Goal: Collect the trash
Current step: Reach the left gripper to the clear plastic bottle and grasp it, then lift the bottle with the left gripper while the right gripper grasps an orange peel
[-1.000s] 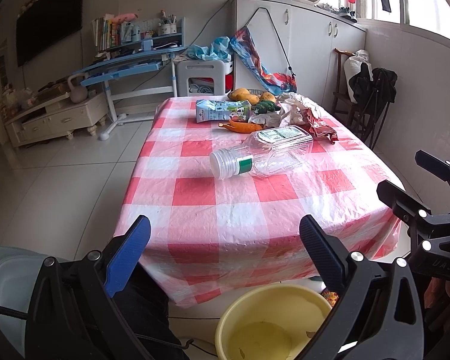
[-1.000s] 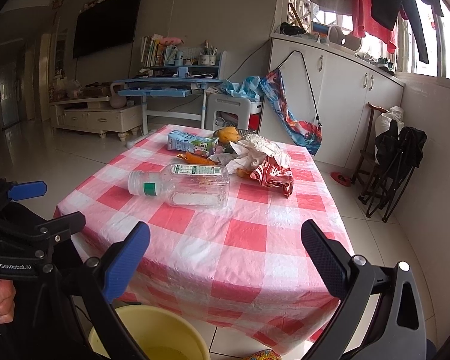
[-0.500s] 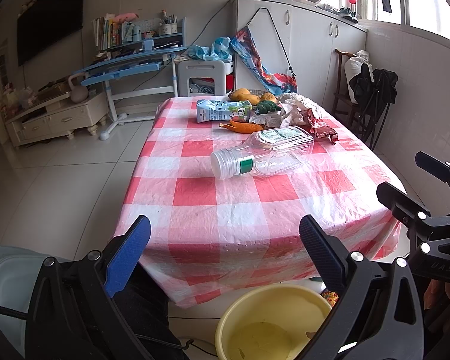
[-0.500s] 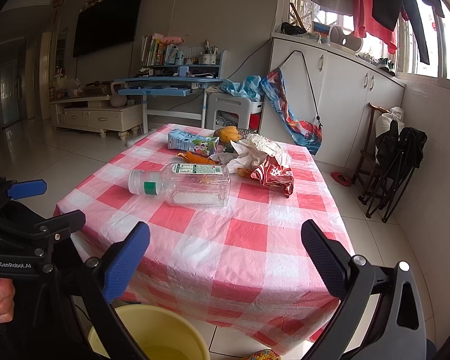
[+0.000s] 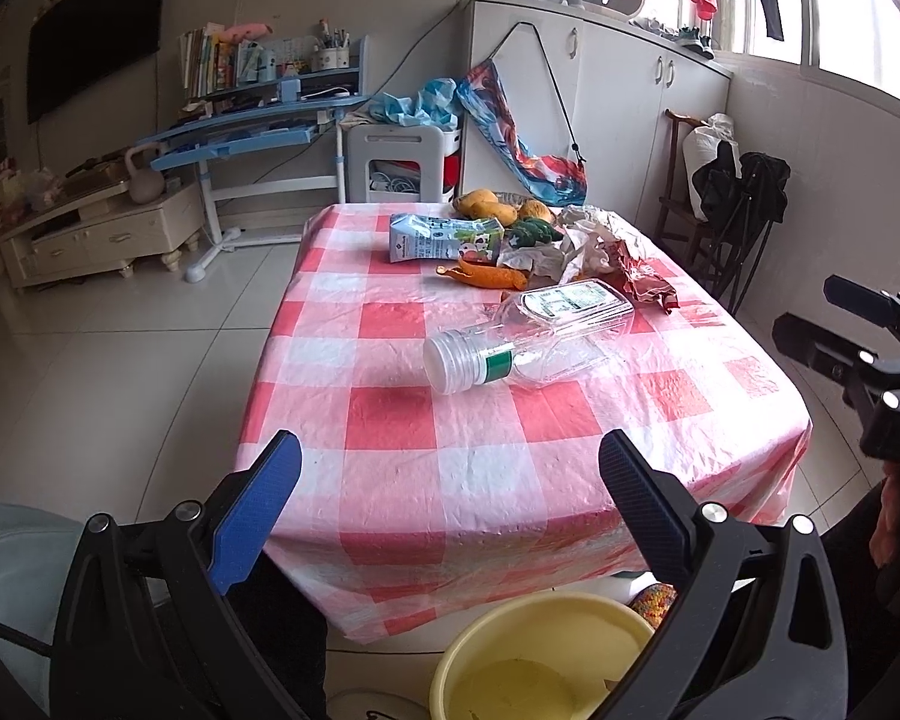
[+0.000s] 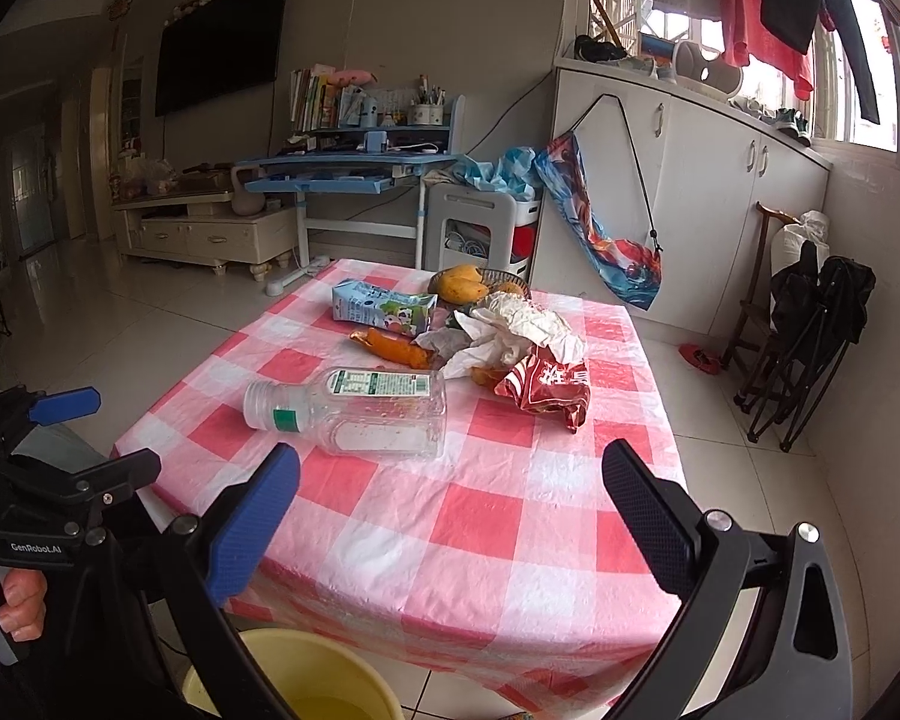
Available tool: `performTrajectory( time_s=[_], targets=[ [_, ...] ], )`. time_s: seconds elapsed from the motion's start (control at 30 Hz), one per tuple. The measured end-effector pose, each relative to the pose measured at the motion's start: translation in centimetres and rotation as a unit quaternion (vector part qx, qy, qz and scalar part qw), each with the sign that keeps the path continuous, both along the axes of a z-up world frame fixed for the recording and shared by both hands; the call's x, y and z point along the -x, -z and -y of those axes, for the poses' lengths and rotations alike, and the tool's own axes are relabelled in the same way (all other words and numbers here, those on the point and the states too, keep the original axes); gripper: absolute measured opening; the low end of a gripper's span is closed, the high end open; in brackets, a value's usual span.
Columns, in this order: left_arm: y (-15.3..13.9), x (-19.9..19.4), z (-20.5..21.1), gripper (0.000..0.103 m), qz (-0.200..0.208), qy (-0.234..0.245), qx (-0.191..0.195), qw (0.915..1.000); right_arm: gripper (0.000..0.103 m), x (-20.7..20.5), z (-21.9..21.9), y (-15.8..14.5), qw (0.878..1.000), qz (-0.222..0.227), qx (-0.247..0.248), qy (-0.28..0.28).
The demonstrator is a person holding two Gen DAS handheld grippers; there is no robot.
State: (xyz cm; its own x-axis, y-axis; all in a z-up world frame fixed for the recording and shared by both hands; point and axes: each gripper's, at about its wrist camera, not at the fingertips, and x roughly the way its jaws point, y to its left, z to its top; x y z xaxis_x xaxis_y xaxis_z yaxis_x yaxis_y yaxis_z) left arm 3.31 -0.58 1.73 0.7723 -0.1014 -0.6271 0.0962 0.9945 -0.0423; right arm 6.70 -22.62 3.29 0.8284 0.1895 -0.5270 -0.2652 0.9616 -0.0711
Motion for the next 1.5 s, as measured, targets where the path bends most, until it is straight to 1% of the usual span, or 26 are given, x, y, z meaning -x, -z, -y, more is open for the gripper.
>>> performTrajectory(
  time_s=[0.07, 0.13, 0.2, 0.27, 0.33, 0.43, 0.5, 0.53, 0.6, 0.67, 0.73, 0.77, 0.8, 0.83, 0.9, 1.0, 1.1, 1.27, 1.4, 1.5],
  targets=[
    [0.4, -1.5, 0.5, 0.096, -0.006, 0.009, -0.013, 0.9998, 0.097, -1.4, 0.6, 0.0, 1.000, -0.008, -0.002, -0.002],
    [0.6, -3.1, 1.3, 0.096, -0.009, 0.020, -0.030, 0.9993, 0.097, -2.6, 1.3, 0.3, 1.000, -0.021, -0.015, 0.001],
    [0.6, -4.9, 2.1, 0.096, -0.009, 0.033, -0.042, 0.9985, 0.097, -3.3, 2.3, 1.0, 0.998, -0.039, -0.042, 0.011],
    [0.5, -6.5, 3.2, 0.096, -0.004, 0.057, -0.048, 0.9972, 0.097, -4.0, 3.2, 2.1, 0.995, -0.070, -0.072, 0.024],
    [0.4, -8.1, 4.8, 0.096, -0.002, 0.087, -0.066, 0.9940, 0.097, -4.5, 4.0, 2.3, 0.991, -0.089, -0.100, 0.031],
    [1.1, -10.4, 7.6, 0.096, -0.005, 0.134, -0.108, 0.9850, 0.097, -4.4, 4.6, 1.7, 0.989, -0.084, -0.119, 0.042],
    [2.0, -11.9, 9.2, 0.096, -0.011, 0.166, -0.146, 0.9751, 0.097, -4.5, 5.1, 1.7, 0.986, -0.087, -0.135, 0.049],
    [2.4, -12.8, 9.8, 0.096, -0.019, 0.179, -0.159, 0.9707, 0.097, -4.4, 5.4, 1.7, 0.984, -0.088, -0.143, 0.053],
    [3.2, -14.6, 10.6, 0.096, -0.041, 0.203, -0.171, 0.9633, 0.097, -4.4, 5.9, 1.6, 0.982, -0.089, -0.155, 0.060],
    [3.9, -16.1, 11.1, 0.096, -0.062, 0.218, -0.172, 0.9587, 0.097, -4.4, 6.4, 1.6, 0.980, -0.088, -0.164, 0.069],
    [4.4, -17.2, 11.5, 0.096, -0.095, 0.231, -0.157, 0.9555, 0.097, -4.6, 6.9, 1.8, 0.978, -0.089, -0.173, 0.078],
    [4.7, -17.7, 11.7, 0.094, -0.111, 0.235, -0.144, 0.9548, 0.097, -4.8, 7.1, 1.9, 0.976, -0.093, -0.178, 0.083],
    [4.9, -17.9, 11.6, 0.085, -0.122, 0.231, -0.137, 0.9556, 0.097, -4.9, 7.3, 2.1, 0.974, -0.097, -0.185, 0.087],
    [5.0, -18.0, 11.6, 0.083, -0.128, 0.223, -0.137, 0.9565, 0.097, -5.2, 7.5, 2.3, 0.972, -0.101, -0.191, 0.090],
    [4.8, -18.0, 11.4, 0.074, -0.133, 0.207, -0.122, 0.9616, 0.097, -5.4, 7.5, 2.5, 0.969, -0.109, -0.201, 0.092],
    [4.5, -17.6, 10.3, 0.064, -0.142, 0.178, -0.089, 0.9696, 0.097, -5.4, 6.9, 2.6, 0.970, -0.113, -0.198, 0.085],
    [4.3, -16.8, 8.6, 0.062, -0.152, 0.152, -0.050, 0.9752, 0.097, -5.1, 6.3, 2.6, 0.973, -0.113, -0.190, 0.073],
    [4.3, -14.8, 4.3, 0.061, -0.163, 0.090, 0.021, 0.9823, 0.097, -5.0, 5.8, 2.9, 0.973, -0.119, -0.187, 0.065],
    [4.3, -12.9, 1.0, 0.061, -0.163, 0.047, 0.065, 0.9833, 0.097, -5.2, 4.7, 3.2, 0.974, -0.128, -0.179, 0.050],
    [4.3, -11.8, -1.3, 0.061, -0.160, 0.011, 0.100, 0.9820, 0.097, -5.5, 3.0, 3.8, 0.976, -0.142, -0.162, 0.023]
  ],
)
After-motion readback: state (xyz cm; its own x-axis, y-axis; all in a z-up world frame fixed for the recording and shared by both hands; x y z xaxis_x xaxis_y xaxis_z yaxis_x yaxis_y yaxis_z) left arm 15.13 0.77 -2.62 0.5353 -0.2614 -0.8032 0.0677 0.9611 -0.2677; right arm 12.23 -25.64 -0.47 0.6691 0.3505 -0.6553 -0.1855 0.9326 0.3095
